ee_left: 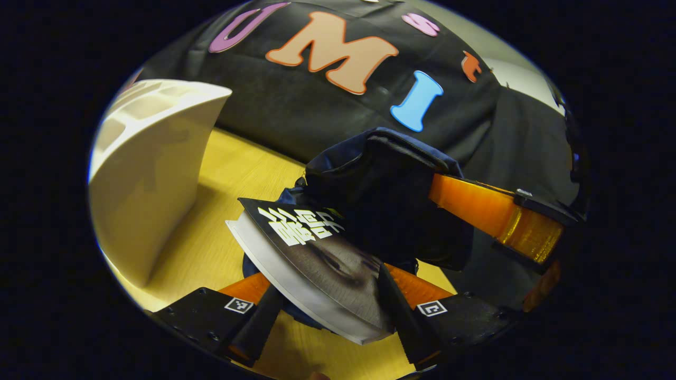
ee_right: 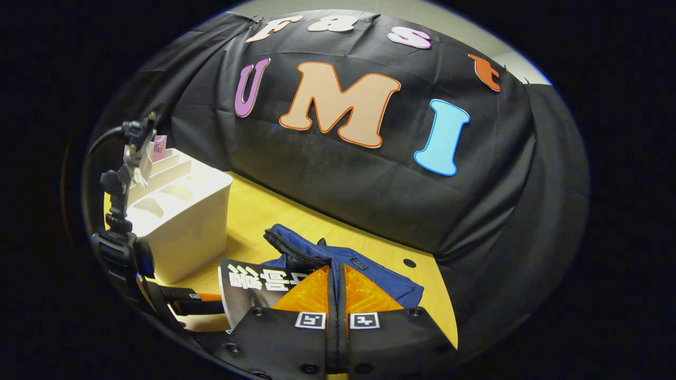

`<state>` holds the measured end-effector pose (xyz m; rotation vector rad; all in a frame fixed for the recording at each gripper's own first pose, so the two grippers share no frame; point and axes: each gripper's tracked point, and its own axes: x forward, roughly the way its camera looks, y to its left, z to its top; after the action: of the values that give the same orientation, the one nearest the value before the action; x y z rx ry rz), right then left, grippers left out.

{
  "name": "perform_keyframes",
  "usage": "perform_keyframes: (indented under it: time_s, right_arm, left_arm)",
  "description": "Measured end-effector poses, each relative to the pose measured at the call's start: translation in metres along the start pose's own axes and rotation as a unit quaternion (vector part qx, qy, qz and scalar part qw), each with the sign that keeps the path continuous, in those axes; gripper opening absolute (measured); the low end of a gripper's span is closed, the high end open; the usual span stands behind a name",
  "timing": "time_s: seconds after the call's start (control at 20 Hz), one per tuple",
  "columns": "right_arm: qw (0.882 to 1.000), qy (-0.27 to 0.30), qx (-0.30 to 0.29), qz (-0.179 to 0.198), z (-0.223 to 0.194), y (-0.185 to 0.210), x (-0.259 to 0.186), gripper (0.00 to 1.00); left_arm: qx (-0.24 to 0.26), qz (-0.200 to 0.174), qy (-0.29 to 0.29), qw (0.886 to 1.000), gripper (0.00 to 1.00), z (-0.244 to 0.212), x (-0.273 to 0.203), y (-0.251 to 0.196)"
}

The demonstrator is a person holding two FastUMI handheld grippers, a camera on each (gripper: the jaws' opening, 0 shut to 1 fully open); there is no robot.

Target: Open the schoolbag, grab two books from the bookshelf and put them into the schoolbag.

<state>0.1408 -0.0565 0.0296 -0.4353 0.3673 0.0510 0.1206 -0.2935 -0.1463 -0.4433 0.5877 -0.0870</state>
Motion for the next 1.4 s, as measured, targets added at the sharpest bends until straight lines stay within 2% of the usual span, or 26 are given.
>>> perform_keyframes:
  time_s: [0.1, 0.15, 0.4, 0.55, 0.7, 0.85, 1.0, 1.05, 1.1, 1.15, 1.2, 1.3, 1.4]
  right_arm:
    - [1.000, -0.001, 0.004, -0.001, 0.003, -0.004, 0.000, 0.03]
    - [1.000, -0.001, 0.004, -0.002, 0.003, -0.004, 0.000, 0.03]
    - [1.000, 0.001, 0.000, 0.000, 0.003, -0.003, 0.001, 0.03]
    - [1.000, 0.001, 0.002, -0.002, 0.006, -0.005, 0.002, 0.03]
    - [1.000, -0.004, 0.012, -0.003, 0.011, -0.008, 0.003, 0.03]
    - [0.999, -0.009, 0.048, -0.004, 0.021, -0.018, 0.007, 0.02]
    - [0.997, -0.009, 0.075, -0.002, 0.031, -0.029, 0.016, 0.03]
    - [0.997, -0.008, 0.078, -0.003, 0.033, -0.032, 0.017, 0.03]
    - [0.996, -0.008, 0.085, -0.003, 0.037, -0.036, 0.022, 0.03]
    - [0.995, -0.004, 0.102, -0.001, 0.038, -0.038, 0.028, 0.02]
    - [0.994, -0.003, 0.106, -0.001, 0.038, -0.041, 0.029, 0.03]
    - [0.994, -0.001, 0.107, -0.001, 0.036, -0.044, 0.028, 0.03]
    - [0.994, 0.000, 0.111, 0.000, 0.035, -0.048, 0.027, 0.03]
  left_arm:
    - [0.052, 0.003, 0.001, 0.999, 0.99, 0.006, -0.007, 0.001]
    - [0.062, 0.001, 0.004, 0.998, 0.99, 0.007, -0.010, 0.001]
    - [0.086, -0.003, 0.017, 0.996, 1.00, 0.023, -0.029, 0.007]
    - [0.104, -0.002, -0.002, 0.995, 0.99, 0.041, -0.036, 0.011]
    - [0.094, -0.002, -0.006, 0.996, 0.98, 0.051, -0.032, 0.018]
    - [0.086, 0.000, -0.015, 0.996, 0.97, 0.065, -0.023, 0.017]
    - [0.068, -0.004, -0.025, 0.997, 0.98, 0.081, -0.006, 0.008]
    - [0.072, -0.003, -0.024, 0.997, 0.95, 0.084, -0.001, 0.004]
    - [0.090, 0.004, -0.026, 0.996, 0.95, 0.090, 0.008, 0.001]
    - [0.133, 0.010, -0.012, 0.991, 0.95, 0.090, 0.025, -0.007]
    - [0.157, 0.005, 0.022, 0.987, 0.96, 0.076, 0.020, -0.009]
    - [0.177, -0.028, 0.008, 0.984, 0.99, 0.079, -0.002, -0.019]
    - [0.214, -0.007, -0.016, 0.977, 0.98, 0.095, -0.021, -0.002]
